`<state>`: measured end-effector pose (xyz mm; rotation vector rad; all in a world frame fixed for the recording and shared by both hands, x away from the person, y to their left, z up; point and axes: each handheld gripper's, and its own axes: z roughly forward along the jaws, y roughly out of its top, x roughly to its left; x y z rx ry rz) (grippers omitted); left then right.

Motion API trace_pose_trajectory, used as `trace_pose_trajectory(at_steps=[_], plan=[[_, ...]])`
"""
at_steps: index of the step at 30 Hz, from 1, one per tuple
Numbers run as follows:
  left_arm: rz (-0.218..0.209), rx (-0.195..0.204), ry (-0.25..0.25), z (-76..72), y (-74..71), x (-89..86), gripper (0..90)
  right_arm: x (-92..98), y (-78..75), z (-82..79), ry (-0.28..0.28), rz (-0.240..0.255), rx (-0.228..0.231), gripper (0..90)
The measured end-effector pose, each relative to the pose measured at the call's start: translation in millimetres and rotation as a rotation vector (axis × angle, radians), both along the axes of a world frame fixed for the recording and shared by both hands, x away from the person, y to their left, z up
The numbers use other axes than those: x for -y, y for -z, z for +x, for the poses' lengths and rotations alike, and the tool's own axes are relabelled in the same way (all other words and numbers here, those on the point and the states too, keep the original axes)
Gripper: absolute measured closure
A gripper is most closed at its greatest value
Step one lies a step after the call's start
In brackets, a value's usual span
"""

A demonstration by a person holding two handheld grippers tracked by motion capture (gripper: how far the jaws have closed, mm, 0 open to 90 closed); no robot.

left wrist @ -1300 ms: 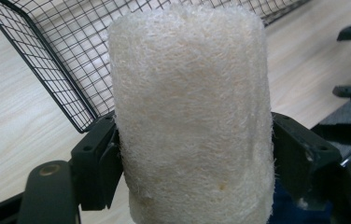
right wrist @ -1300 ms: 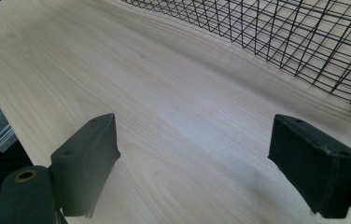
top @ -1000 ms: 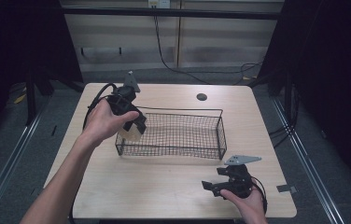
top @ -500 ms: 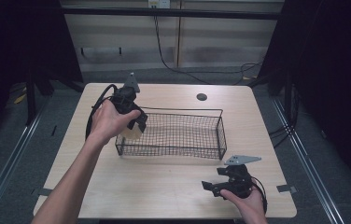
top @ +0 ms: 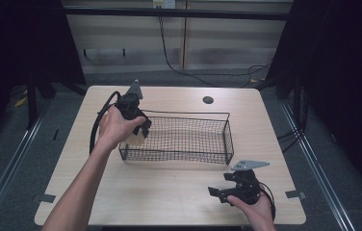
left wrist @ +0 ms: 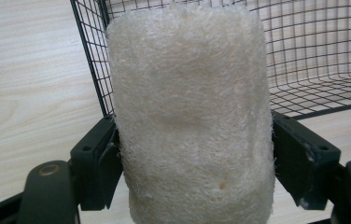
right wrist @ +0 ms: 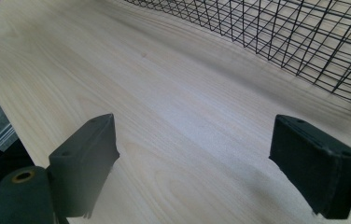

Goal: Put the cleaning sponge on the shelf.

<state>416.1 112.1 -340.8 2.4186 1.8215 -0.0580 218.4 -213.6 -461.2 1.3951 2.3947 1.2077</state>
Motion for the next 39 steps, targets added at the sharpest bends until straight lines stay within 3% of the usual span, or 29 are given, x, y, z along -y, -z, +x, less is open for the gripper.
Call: trace_pose_trajectory(at_steps=[7, 14, 18, 27, 28, 39], plan=[[0.020, 0.021, -0.026, 0.9, 6.2, 7.5, 24.9, -0.6, 0.5, -0.1, -0.004, -0.003, -0.002, 14.5], [0.012, -0.007, -0.067, 6.4, 20.8, 4.7, 24.8, -0.5, 0.5, -0.2, -0.006, -0.002, -0.001, 14.6], [0.016, -0.026, -0.054, 7.7, 27.2, 4.8, 24.8, -0.9, 0.7, 0.1, -0.005, -0.005, -0.006, 14.5], [0.024, -0.023, -0.065, 11.5, 33.5, 6.1, 24.8, -0.8, 0.7, -0.4, -0.006, -0.003, -0.006, 14.5], [0.039, -0.039, -0.067, 13.1, 37.1, 6.8, 24.8, -0.9, 0.9, -0.2, -0.006, -0.003, -0.006, 14.5], [0.043, -0.062, -0.075, 16.7, 53.6, 7.5, 24.8, -1.2, 1.0, -0.4, -0.012, -0.001, -0.005, 14.5]])
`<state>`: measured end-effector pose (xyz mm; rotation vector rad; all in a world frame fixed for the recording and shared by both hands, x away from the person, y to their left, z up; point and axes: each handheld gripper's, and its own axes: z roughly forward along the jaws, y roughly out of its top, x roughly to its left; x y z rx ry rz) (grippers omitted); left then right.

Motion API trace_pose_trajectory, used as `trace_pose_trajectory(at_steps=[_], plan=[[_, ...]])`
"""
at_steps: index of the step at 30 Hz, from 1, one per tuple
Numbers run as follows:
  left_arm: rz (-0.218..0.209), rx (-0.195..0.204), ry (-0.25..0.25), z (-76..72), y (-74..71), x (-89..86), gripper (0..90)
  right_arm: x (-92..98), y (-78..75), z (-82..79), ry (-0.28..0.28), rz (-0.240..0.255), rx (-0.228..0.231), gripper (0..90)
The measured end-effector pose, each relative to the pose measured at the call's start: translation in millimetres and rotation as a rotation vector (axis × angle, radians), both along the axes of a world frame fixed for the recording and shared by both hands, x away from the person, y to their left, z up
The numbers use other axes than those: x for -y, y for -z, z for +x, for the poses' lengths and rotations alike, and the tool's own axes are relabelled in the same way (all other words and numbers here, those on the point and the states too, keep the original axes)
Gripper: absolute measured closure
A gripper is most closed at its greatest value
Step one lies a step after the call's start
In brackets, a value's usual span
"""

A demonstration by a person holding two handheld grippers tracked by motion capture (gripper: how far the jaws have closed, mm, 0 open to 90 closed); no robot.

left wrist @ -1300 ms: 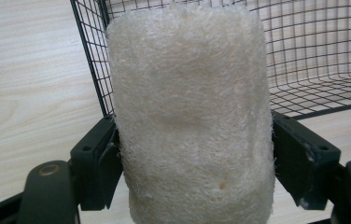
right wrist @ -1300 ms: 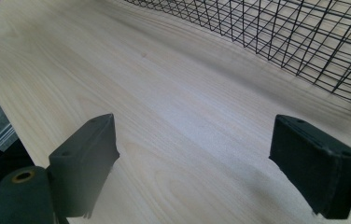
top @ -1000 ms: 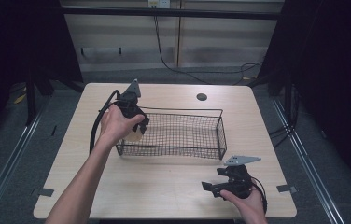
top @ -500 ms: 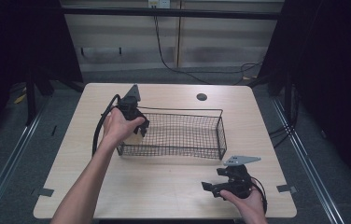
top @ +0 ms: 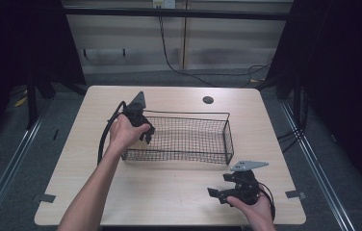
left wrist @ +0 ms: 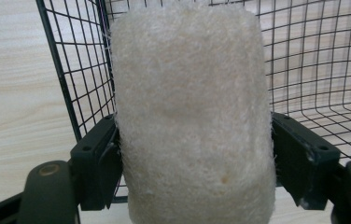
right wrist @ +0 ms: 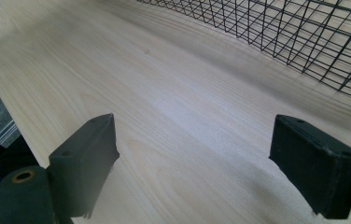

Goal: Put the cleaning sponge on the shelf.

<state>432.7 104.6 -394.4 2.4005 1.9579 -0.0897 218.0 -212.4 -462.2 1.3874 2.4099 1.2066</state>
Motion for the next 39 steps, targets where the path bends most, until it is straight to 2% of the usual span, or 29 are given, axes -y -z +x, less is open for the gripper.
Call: trace_pose_trajectory(at_steps=[6, 9, 13, 20, 24, 25, 32, 39], plan=[[-0.009, -0.009, -0.011, 1.7, 6.1, -2.0, 24.8, -0.3, -0.1, -0.2, 0.000, 0.000, -0.001, 14.6], [0.020, -0.002, -0.009, 2.6, 11.9, -0.1, 24.8, -0.2, 0.0, -0.1, -0.001, 0.001, -0.002, 14.5], [0.028, -0.004, -0.014, 3.0, 18.6, 2.0, 24.8, -0.4, 0.2, -0.2, -0.004, 0.002, -0.004, 14.5], [0.027, -0.031, -0.016, 5.0, 29.1, 2.3, 24.6, -0.6, 0.2, -0.1, -0.007, 0.001, -0.004, 14.5], [0.032, -0.030, -0.020, 4.8, 34.8, 3.1, 24.5, -0.6, 0.3, -0.1, -0.008, 0.001, -0.004, 14.5], [0.019, -0.048, -0.016, 5.6, 35.5, 1.9, 24.5, -0.7, 0.3, -0.1, -0.008, 0.002, -0.004, 14.5], [0.048, -0.051, -0.004, 5.0, 39.3, 3.8, 24.3, -0.8, 0.3, 0.0, -0.010, 0.003, -0.004, 14.6], [0.059, -0.036, -0.025, 4.5, 42.3, 6.0, 24.1, -1.0, 0.1, -0.4, -0.009, 0.004, -0.004, 14.6]])
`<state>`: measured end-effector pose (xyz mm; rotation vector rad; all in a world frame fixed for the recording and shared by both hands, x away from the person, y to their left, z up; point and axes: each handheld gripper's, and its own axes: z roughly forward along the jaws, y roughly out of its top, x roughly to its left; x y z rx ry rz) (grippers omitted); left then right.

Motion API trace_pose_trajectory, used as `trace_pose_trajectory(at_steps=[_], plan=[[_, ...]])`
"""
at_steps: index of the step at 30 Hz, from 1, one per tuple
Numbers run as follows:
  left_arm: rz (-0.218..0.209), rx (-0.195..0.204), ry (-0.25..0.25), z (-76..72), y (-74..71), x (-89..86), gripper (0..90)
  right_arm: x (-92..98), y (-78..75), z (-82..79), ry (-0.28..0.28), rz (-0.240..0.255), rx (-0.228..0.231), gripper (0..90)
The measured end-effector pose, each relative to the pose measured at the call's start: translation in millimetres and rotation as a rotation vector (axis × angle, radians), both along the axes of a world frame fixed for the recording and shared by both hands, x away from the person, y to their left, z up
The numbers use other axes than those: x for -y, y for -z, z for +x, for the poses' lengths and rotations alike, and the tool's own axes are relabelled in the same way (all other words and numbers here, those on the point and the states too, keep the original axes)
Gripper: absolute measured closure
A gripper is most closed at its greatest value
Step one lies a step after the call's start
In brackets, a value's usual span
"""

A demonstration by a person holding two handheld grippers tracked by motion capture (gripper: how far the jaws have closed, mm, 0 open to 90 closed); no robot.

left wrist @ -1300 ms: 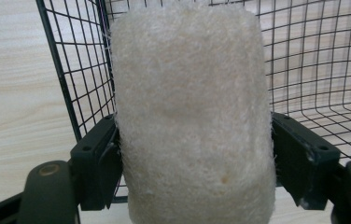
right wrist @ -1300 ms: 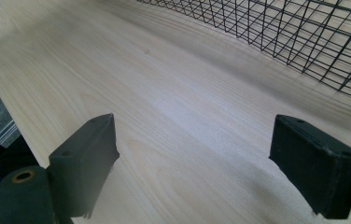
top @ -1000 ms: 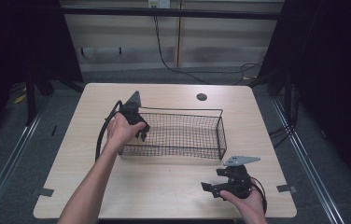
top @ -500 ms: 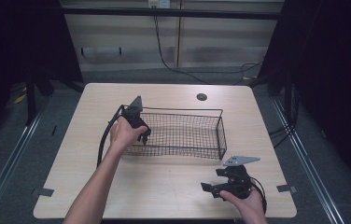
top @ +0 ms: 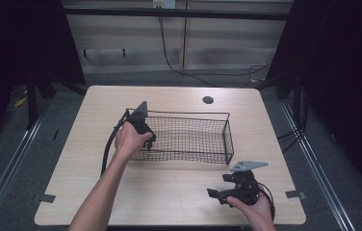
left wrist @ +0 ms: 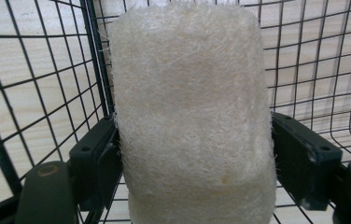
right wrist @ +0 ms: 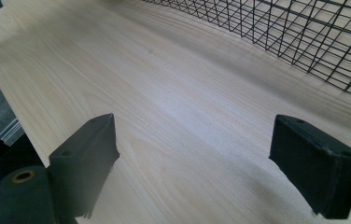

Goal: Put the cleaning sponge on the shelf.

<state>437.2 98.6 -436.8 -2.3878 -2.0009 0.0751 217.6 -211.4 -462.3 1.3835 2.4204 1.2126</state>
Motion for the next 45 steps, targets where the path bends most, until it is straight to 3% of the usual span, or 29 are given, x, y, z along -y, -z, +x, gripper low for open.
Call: trace_pose_trajectory(at_steps=[13, 17, 31, 35, 45], plan=[[0.005, -0.004, 0.015, 0.5, 1.1, -0.3, 23.9, -0.3, 0.1, 0.0, -0.003, 0.004, -0.003, 14.5], [0.027, -0.011, 0.005, -0.2, 1.4, -1.3, 23.4, -0.3, 0.2, 0.1, -0.003, 0.004, -0.003, 14.6], [-0.010, -0.022, 0.018, -1.3, -6.2, -6.0, 20.8, -0.3, 0.2, 0.2, -0.002, 0.003, -0.003, 14.5], [-0.045, -0.008, 0.030, -3.9, -8.7, -6.2, 19.0, -0.3, 0.1, 0.3, -0.001, 0.003, -0.003, 14.6], [-0.070, 0.000, 0.029, -6.3, -17.7, -10.1, 19.1, -0.6, 0.0, 0.2, -0.001, 0.002, -0.005, 14.6]])
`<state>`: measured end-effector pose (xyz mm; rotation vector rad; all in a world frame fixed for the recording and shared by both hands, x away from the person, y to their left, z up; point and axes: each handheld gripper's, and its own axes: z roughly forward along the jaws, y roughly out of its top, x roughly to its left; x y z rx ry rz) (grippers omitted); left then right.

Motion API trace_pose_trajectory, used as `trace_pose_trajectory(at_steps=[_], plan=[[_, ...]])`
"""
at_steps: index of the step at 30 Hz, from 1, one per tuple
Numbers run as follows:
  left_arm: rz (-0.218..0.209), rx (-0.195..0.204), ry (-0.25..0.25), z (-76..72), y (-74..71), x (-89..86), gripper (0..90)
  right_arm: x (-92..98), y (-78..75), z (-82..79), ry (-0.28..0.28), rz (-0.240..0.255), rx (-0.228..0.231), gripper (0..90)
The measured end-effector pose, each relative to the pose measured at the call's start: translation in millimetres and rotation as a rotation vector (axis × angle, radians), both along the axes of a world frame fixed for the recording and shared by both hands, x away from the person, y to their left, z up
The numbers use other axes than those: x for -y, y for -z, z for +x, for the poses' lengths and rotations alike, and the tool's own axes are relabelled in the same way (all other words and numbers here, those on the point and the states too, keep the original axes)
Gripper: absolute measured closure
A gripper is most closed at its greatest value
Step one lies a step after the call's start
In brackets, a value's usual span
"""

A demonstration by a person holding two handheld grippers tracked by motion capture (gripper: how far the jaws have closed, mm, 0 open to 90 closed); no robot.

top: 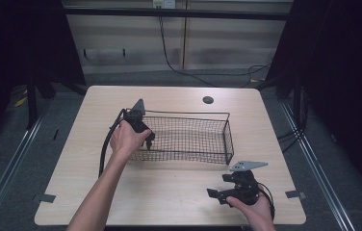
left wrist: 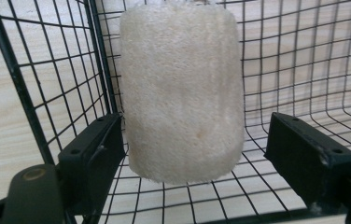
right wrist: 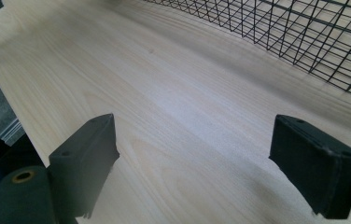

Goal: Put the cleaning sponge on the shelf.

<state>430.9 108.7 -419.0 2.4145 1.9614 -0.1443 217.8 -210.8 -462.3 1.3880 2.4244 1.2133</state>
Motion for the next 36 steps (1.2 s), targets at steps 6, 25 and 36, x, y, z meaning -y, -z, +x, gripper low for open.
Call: trace_pose_trajectory(at_steps=[6, 25, 36], plan=[[-0.017, 0.012, 0.006, -1.8, -4.5, -0.4, 19.0, -0.2, 0.0, -0.1, 0.001, -0.001, -0.001, 14.5], [-0.185, 0.102, 0.136, -8.3, -24.5, -18.7, 17.9, 0.3, 0.1, 0.5, 0.003, -0.001, 0.001, 14.6], [-0.286, 0.185, 0.239, -16.5, -40.8, -31.3, 18.3, 0.7, 0.3, 0.8, 0.007, 0.002, -0.003, 14.5]])
